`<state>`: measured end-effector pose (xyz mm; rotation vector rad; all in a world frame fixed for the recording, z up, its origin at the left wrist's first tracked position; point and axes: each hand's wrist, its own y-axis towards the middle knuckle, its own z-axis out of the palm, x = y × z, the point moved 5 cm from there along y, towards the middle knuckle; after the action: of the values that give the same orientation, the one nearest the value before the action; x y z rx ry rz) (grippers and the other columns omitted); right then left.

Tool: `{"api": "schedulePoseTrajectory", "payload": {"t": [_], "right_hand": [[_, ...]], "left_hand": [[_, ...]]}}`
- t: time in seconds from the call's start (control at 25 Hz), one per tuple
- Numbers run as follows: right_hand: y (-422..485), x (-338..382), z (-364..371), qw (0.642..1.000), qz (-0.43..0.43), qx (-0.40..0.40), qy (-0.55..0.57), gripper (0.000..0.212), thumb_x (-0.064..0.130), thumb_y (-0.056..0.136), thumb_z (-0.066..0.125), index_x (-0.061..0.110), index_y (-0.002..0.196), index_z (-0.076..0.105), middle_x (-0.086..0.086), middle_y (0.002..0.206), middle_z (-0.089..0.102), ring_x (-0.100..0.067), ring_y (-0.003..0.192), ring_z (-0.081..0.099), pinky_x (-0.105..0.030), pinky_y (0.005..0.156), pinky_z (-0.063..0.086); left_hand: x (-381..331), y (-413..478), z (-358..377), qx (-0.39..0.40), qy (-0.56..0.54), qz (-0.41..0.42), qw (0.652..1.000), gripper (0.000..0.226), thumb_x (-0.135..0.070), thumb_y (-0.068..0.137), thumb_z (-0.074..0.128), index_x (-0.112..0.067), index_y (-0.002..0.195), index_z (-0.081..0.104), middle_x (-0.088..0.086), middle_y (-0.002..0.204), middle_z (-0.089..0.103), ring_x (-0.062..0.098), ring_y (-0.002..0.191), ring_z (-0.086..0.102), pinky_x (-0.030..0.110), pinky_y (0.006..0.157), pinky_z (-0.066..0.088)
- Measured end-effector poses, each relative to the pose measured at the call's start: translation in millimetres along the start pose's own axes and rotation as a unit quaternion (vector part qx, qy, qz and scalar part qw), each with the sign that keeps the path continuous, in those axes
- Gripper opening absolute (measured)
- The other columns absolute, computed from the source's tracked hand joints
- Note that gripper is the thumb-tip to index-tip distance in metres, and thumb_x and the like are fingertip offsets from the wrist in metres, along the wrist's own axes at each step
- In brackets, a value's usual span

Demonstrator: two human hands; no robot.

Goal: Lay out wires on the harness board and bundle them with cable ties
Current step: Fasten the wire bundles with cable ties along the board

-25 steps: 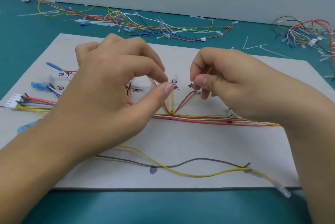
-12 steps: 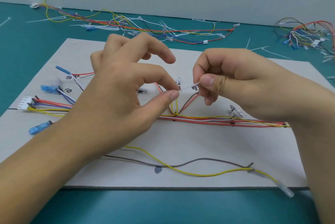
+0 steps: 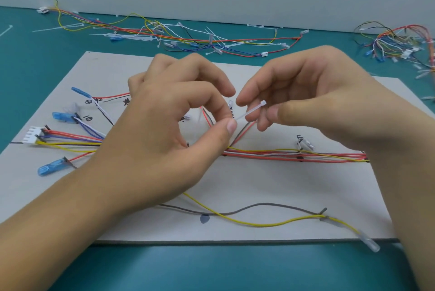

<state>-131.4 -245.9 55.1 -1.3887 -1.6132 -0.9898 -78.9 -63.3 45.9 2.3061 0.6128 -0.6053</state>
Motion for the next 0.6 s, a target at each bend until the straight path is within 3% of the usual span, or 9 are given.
{"api": "schedulePoseTrajectory", "payload": {"t": [0.08, 0.2, 0.6], "right_hand": [[-0.8, 1.4, 2.0, 0.999, -0.013, -0.001, 0.03, 0.024, -0.014, 0.08, 0.072, 0.003, 0.097, 0.074, -0.007, 0.078, 0.075, -0.013, 0.071, 0.071, -0.02, 0.069, 0.055], [0.2, 3.2, 1.3, 0.998, -0.029, -0.019, 0.058, 0.011, -0.001, 0.083, 0.072, 0.003, 0.093, 0.075, -0.01, 0.074, 0.074, -0.017, 0.066, 0.069, -0.021, 0.067, 0.055], [2.0, 0.1, 2.2, 0.996, -0.035, -0.022, 0.082, 0.013, 0.009, 0.084, 0.071, 0.001, 0.092, 0.077, -0.015, 0.077, 0.075, -0.026, 0.065, 0.068, -0.029, 0.067, 0.055]], "left_hand": [[-1.1, -0.9, 1.8, 0.0, -0.017, -0.004, 1.0, 0.01, -0.031, 0.088, 0.068, -0.031, 0.077, 0.066, -0.018, 0.112, 0.063, 0.01, 0.109, 0.049, 0.045, 0.094, 0.038], [-2.4, -1.6, 3.5, 0.002, -0.03, -0.008, 1.0, 0.014, -0.035, 0.088, 0.067, -0.033, 0.074, 0.064, -0.018, 0.112, 0.062, 0.006, 0.109, 0.048, 0.045, 0.094, 0.038], [-1.8, -2.7, 8.0, 0.029, -0.022, -0.012, 0.999, 0.015, -0.038, 0.089, 0.066, -0.032, 0.075, 0.068, -0.019, 0.115, 0.06, 0.009, 0.107, 0.048, 0.038, 0.089, 0.036]]}}
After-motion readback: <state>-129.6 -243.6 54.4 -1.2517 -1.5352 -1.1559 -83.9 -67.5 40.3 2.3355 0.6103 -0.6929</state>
